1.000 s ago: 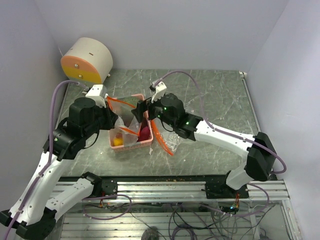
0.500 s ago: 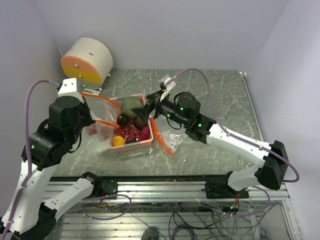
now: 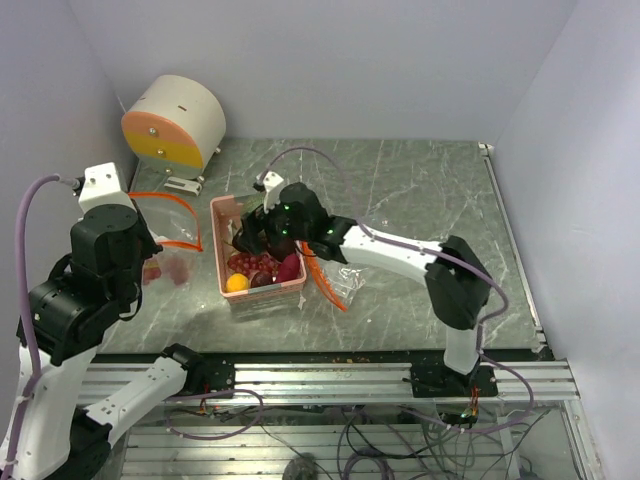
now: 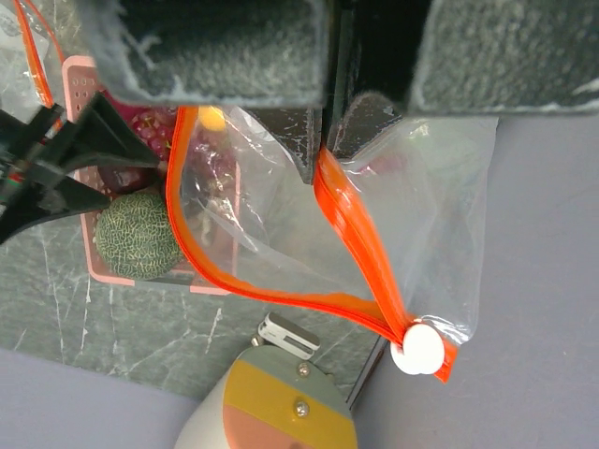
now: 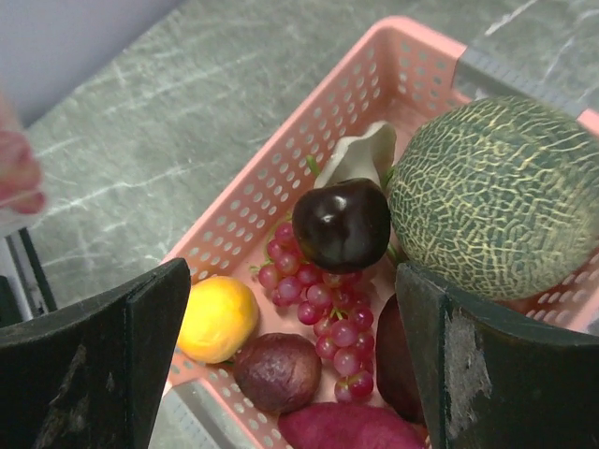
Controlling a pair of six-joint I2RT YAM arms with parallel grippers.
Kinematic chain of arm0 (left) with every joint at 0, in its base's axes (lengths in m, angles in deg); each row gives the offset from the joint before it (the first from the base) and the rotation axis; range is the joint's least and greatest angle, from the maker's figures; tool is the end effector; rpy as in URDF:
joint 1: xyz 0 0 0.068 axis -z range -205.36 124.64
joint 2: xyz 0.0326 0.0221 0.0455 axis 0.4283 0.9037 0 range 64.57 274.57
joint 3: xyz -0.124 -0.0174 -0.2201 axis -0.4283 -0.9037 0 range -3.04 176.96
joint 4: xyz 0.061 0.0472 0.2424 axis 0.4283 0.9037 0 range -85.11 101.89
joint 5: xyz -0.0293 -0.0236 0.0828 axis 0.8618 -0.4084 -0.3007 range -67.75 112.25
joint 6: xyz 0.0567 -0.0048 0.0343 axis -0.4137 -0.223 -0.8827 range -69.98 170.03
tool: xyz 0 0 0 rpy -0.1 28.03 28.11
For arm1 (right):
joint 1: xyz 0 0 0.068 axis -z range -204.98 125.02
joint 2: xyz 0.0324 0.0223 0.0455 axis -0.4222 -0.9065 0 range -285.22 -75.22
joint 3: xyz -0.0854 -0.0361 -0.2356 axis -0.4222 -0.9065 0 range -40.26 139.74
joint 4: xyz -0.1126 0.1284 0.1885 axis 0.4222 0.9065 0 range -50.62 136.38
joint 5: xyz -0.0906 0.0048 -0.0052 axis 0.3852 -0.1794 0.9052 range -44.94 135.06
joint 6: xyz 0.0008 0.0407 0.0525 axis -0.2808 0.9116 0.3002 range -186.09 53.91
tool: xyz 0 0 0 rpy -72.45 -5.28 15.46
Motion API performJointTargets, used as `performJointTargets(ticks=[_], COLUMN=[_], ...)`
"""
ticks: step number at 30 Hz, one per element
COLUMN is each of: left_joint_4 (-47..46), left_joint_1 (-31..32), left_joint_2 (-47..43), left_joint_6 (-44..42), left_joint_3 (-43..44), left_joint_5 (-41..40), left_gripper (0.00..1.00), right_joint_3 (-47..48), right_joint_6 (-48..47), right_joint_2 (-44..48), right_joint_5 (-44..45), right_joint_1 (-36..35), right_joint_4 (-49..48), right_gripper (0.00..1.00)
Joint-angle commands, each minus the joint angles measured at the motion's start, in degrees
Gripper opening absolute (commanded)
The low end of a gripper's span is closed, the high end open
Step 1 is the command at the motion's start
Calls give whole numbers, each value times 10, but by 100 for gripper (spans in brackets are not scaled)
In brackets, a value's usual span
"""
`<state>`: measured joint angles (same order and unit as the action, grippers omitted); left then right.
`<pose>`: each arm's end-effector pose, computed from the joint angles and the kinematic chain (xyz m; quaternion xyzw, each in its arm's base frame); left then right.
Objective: Place the food in the zip-top bag and seal the zipper
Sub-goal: Pick up the fake fruit from the bin.
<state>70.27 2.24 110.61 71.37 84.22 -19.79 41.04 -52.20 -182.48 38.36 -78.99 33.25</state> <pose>0.0988 -0.0118 0.4442 -0.1519 0.7930 0.0639 0.5865 0.2598 0.3683 0.2533 -0.3118 0.7558 0.3601 0.4493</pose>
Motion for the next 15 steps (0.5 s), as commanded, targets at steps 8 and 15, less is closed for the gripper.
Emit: performJointTargets(ticks=[8,15], left_joint_4=[-6,-6], left_joint_1=[-1,-1], left_joint_2=[-22,-35], left_joint_6=[-16,-18], left_joint_3=[-8,-13], left_joint_5=[2,2], left_gripper=[7,7], right_joint_3=[83,105], right_joint_6=[-20,-28], right_joint_2=[-127,-175], right_joint_5=[38,64], right_joint_1=[-24,-28], right_joint_4=[113,151], right_gripper=[87,81])
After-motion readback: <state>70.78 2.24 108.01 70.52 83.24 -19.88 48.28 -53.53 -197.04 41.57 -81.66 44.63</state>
